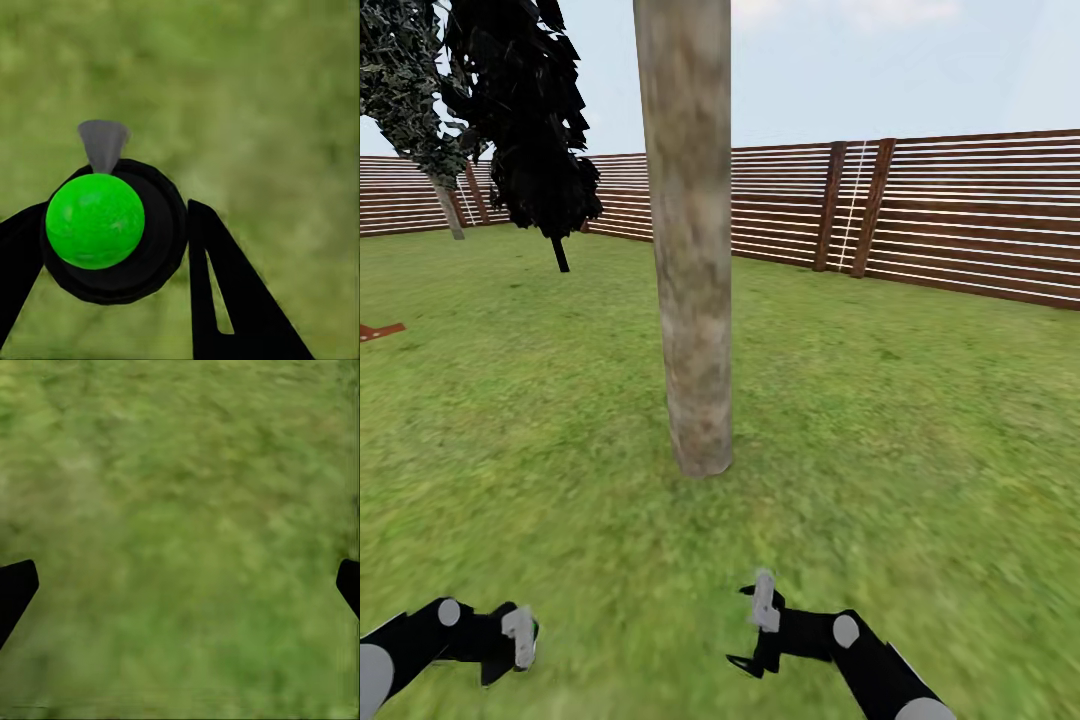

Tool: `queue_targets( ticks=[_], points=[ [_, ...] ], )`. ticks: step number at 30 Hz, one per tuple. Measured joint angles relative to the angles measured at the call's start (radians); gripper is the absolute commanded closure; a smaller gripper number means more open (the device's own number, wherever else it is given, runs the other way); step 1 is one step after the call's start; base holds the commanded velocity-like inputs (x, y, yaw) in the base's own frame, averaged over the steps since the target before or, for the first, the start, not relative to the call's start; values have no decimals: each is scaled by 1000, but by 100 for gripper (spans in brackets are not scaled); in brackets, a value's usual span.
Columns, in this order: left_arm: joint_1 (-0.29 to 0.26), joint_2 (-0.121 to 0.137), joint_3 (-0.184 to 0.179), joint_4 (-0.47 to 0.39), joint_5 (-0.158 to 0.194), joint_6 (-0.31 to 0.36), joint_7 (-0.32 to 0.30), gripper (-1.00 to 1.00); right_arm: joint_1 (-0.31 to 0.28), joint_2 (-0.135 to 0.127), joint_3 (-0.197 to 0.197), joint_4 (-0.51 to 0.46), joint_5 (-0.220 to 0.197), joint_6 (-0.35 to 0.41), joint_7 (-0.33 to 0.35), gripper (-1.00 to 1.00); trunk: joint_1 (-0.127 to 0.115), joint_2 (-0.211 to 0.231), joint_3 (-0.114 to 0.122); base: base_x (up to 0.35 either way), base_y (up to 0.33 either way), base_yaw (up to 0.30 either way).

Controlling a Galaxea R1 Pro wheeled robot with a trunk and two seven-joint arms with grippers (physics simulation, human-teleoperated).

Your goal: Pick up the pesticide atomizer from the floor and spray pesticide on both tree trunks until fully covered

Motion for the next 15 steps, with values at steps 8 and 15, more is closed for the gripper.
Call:
queue_targets(
  ticks=[8,15],
  points=[
    [1,-129,123,69,243,27,259,100,3,-108,-360,313,-52,-10,-371,-100,0,0,0,0,0,0],
    [-1,-251,128,62,434,258,456,100,63,-123,-477,343,-149,-86,-724,-100,0,0,0,0,0,0]
  ],
)
